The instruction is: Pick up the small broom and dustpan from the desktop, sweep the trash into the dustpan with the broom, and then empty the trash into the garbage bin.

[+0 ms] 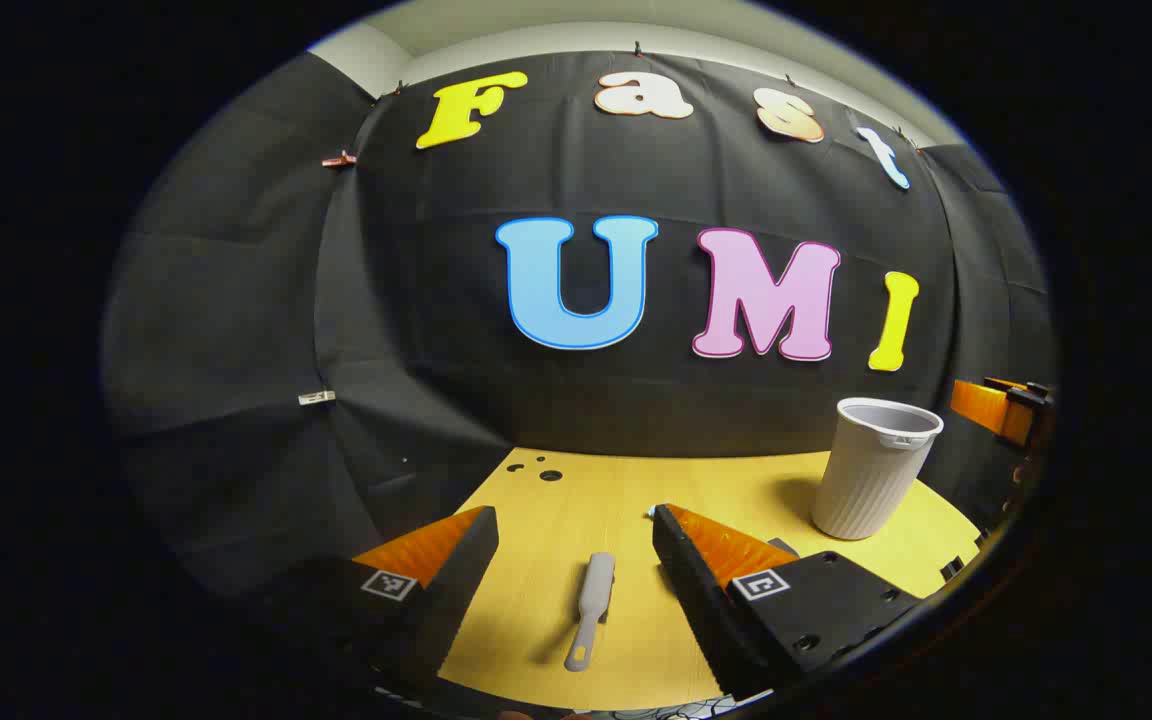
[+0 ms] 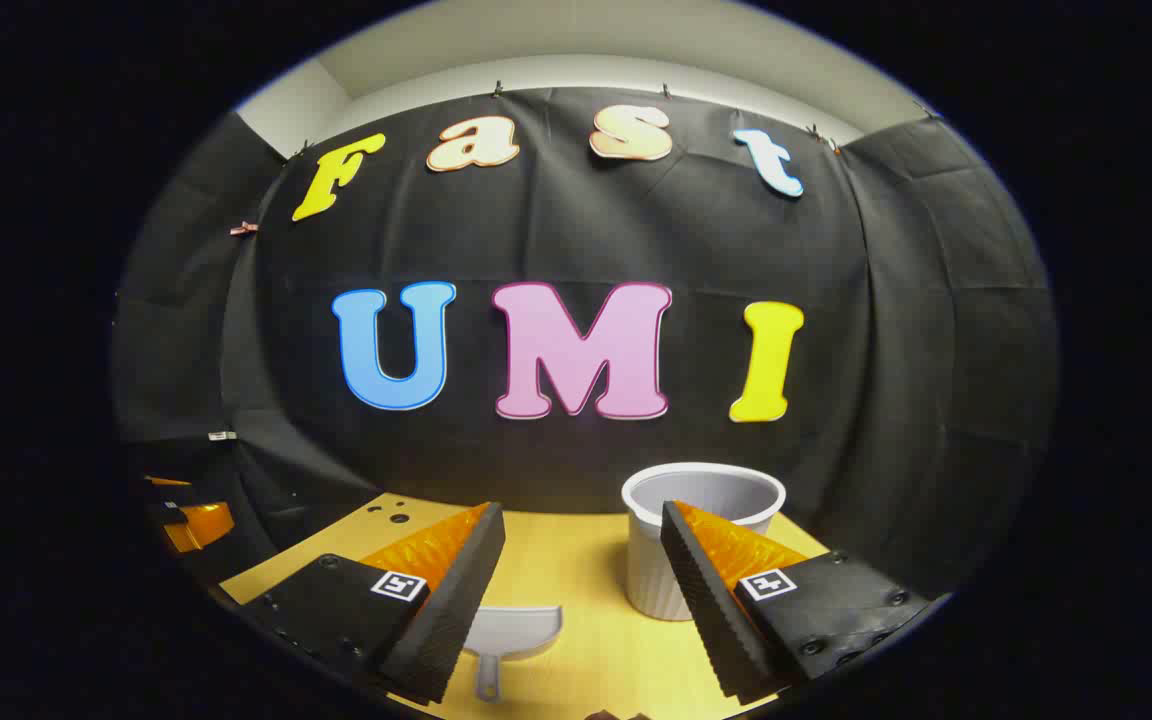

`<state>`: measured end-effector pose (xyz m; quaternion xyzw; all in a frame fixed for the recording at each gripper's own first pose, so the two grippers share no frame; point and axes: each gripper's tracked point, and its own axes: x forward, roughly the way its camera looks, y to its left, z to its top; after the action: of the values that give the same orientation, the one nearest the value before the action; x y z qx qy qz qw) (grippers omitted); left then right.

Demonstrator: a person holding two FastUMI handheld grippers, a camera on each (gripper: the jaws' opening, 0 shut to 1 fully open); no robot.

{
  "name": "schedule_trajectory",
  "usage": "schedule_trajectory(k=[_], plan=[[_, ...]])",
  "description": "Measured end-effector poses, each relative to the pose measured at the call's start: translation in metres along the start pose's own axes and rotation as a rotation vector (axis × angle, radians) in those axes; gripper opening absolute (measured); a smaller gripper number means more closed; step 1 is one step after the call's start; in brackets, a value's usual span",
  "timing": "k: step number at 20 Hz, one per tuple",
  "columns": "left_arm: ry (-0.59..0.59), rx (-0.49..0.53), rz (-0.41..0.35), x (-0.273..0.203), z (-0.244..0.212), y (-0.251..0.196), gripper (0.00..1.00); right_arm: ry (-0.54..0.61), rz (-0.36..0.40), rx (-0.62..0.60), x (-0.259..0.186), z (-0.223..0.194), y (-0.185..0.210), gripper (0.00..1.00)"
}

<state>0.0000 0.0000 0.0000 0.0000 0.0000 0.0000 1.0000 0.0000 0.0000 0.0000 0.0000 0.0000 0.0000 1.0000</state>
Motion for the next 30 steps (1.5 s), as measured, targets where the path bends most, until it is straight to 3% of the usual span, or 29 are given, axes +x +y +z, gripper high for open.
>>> schedule_trajectory(k=[5, 14, 20, 30], plan=[[0.059, 0.004, 0.004, 0.022, -0.019, 0.004, 0.99, 0.039, 0.065, -0.049, 0.019, -0.018, 0.025, 0.98], [0.226, -0.075, 0.000, 0.049, -0.068, 0.017, 0.98, 0.175, 0.160, -0.018, 0.029, -0.059, 0.062, 0.98], [0.425, -0.092, -0.038, 0.064, -0.129, 0.010, 0.96, 0.294, 0.232, 0.017, 0.028, -0.097, 0.076, 0.98], [0.831, 0.033, -0.062, 0.104, -0.249, -0.001, 0.96, 0.516, 0.299, 0.007, 0.034, -0.190, 0.078, 0.98]])
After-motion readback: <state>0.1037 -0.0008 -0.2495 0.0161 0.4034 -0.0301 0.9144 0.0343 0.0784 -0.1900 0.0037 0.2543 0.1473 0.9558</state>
